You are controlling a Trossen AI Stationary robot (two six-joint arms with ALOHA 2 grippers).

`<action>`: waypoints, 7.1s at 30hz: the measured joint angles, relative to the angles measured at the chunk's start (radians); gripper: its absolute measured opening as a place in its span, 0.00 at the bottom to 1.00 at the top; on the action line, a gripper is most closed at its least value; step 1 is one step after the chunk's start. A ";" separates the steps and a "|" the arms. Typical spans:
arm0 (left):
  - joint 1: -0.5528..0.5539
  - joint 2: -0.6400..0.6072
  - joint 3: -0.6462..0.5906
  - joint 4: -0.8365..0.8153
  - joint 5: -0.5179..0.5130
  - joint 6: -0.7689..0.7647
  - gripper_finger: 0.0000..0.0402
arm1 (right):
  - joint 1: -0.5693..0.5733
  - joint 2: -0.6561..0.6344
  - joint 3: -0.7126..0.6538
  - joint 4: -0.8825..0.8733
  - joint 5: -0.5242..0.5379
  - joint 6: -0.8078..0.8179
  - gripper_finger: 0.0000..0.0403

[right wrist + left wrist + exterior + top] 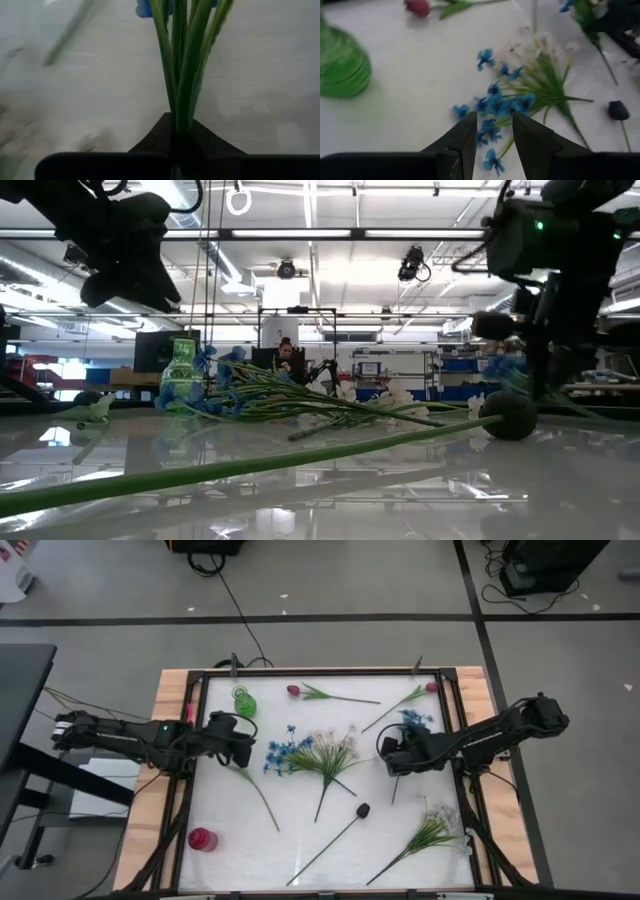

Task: Sort flowers into vase by color
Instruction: Put the right blue flowers into the green vase

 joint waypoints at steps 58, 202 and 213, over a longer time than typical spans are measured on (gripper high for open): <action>0.106 -0.033 0.289 0.150 -0.081 0.580 0.33 | -0.425 0.617 0.948 1.411 -0.873 -1.791 0.06; 0.846 -0.164 -0.369 0.768 0.231 0.605 0.14 | -0.516 -0.229 0.363 1.075 -0.520 -1.792 0.40; 0.826 -0.165 -0.237 0.529 0.200 0.586 0.49 | -0.516 -0.229 0.363 1.075 -0.520 -1.792 0.40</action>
